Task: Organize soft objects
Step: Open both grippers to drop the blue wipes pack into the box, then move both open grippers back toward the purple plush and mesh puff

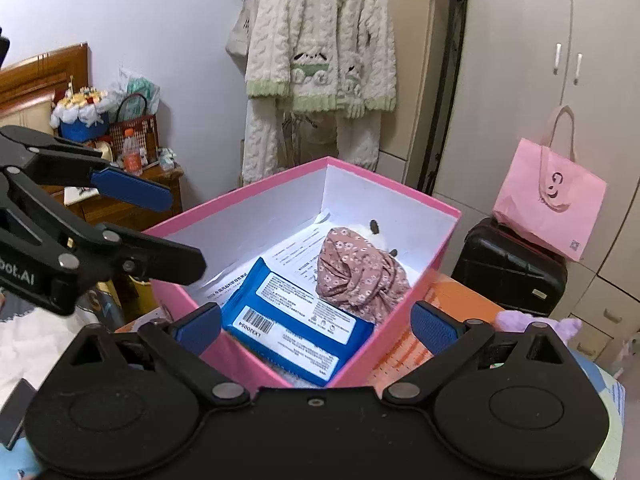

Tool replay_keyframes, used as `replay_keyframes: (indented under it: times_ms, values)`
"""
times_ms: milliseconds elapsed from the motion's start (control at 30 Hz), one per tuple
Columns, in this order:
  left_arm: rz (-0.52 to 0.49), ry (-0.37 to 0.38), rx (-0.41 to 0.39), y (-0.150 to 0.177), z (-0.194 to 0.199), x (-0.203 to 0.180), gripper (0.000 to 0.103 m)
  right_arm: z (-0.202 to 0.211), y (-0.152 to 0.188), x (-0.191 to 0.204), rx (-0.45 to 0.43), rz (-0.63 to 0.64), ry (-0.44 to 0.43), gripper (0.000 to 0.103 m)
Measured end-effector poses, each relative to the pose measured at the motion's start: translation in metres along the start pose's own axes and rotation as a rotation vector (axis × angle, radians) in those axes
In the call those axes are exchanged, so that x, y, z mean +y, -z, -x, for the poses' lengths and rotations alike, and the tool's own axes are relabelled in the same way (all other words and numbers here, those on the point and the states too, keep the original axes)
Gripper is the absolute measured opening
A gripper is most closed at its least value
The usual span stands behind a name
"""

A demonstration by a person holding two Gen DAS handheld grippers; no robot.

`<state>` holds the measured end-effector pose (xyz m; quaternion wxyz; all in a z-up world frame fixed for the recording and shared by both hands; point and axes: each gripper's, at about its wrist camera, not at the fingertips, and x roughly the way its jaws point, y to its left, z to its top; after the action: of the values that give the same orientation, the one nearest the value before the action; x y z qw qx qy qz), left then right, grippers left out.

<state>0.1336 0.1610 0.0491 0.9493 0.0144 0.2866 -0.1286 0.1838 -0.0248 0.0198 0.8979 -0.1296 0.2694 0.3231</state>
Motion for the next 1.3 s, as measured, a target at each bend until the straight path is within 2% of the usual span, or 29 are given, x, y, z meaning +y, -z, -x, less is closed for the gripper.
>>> replay_keyframes:
  times_ms: [133,300,567,800,933,1100,1300]
  values:
    - [-0.026,0.017,-0.016,-0.001,0.014,-0.012,0.078,0.029,0.013,-0.015,-0.023,-0.035,-0.005,0.102]
    - [-0.054,0.057,-0.019,0.001,0.021,-0.033,0.078,0.068,0.034,-0.046,-0.064,-0.091,0.046,0.102]
    - [-0.13,0.125,-0.033,-0.002,0.016,-0.083,0.078,0.112,0.05,-0.082,-0.204,-0.164,0.083,0.102]
    - [-0.156,0.207,-0.021,-0.005,-0.002,-0.12,0.078,0.126,0.071,-0.107,-0.258,-0.182,0.132,0.102]
    - [-0.155,0.238,-0.024,-0.006,-0.017,-0.135,0.078,0.132,0.083,-0.125,-0.3,-0.219,0.127,0.102]
    - [-0.175,0.204,-0.054,-0.009,-0.039,-0.154,0.078,0.132,0.093,-0.152,-0.322,-0.266,0.128,0.102]
    - [-0.106,0.22,-0.052,-0.02,-0.074,-0.162,0.077,0.128,0.1,-0.184,-0.348,-0.285,0.152,0.102]
